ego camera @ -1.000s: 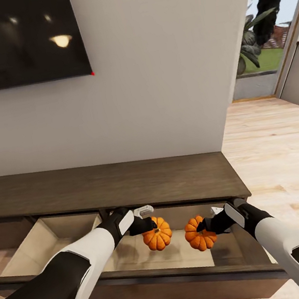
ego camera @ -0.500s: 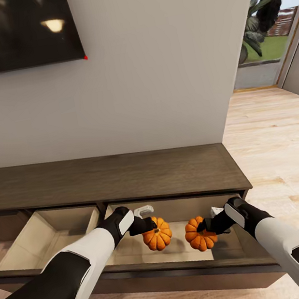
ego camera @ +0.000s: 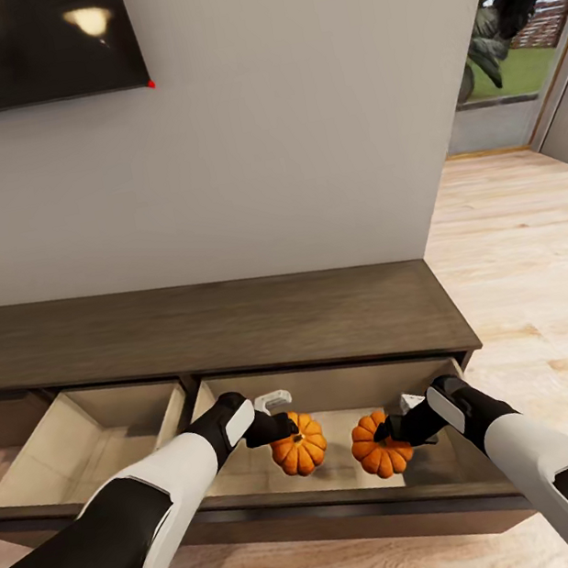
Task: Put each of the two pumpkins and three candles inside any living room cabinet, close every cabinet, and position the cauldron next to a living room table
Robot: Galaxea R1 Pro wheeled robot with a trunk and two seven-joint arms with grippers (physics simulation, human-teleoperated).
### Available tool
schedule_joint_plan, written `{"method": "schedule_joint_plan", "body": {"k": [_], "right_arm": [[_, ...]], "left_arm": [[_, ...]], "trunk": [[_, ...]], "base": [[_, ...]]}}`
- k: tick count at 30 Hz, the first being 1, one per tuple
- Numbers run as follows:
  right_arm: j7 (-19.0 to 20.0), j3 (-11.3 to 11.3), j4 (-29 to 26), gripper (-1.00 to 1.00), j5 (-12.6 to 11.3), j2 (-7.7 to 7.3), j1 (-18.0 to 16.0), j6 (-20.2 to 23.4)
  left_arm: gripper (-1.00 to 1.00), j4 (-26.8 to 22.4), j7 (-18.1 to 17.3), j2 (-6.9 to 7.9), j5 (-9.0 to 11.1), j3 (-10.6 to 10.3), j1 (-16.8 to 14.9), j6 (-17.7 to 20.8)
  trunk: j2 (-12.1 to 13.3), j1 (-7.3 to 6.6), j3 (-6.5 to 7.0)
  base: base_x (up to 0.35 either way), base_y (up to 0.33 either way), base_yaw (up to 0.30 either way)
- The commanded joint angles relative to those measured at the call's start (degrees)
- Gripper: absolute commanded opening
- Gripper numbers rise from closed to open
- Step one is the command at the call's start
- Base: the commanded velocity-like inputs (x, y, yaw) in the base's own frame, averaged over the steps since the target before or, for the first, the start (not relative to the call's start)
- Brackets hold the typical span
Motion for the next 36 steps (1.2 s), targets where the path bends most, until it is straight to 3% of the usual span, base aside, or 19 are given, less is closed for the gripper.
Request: {"method": "schedule_joint_plan", "body": {"k": [1,22,29,34,36], "right_arm": [[0.4,0.3,-0.1,-1.00,0.2,-0.06,0.0,0.1],[0.4,0.3,-0.1,-1.00,0.2,0.01,0.0,0.1],[0.5,0.3,-0.1,-1.00,0.2,0.03,0.0,0.1],[0.5,0.3,-0.1,-1.00,0.2,0.03,0.0,-0.2],[0.5,0.3,0.2,-1.00,0.3,0.03,0.0,-2.9]], "left_arm": [[-1.00,0.0,-0.2,0.00,0.0,-0.5,0.0,0.1],[-1.00,0.0,-0.1,0.00,0.0,-0.5,0.0,0.1],[-1.00,0.0,-0.1,0.00,0.0,-0.5,0.0,0.1],[-1.00,0.0,-0.1,0.00,0.0,-0.5,0.0,-0.1],[-1.00,0.0,-0.1,0.00,0.0,-0.5,0.0,-0.2]], "trunk": [[0.0,-0.01,-0.06],[0.0,-0.01,-0.09],[-0.1,0.17,-1.64],[-0.1,0.17,-1.64],[-0.1,0.17,-1.64]], "base": [[0.000,0.000,0.000],[0.041,0.000,0.000],[0.000,0.000,0.000],[0.000,0.000,0.000],[0.000,0.000,0.000]]}}
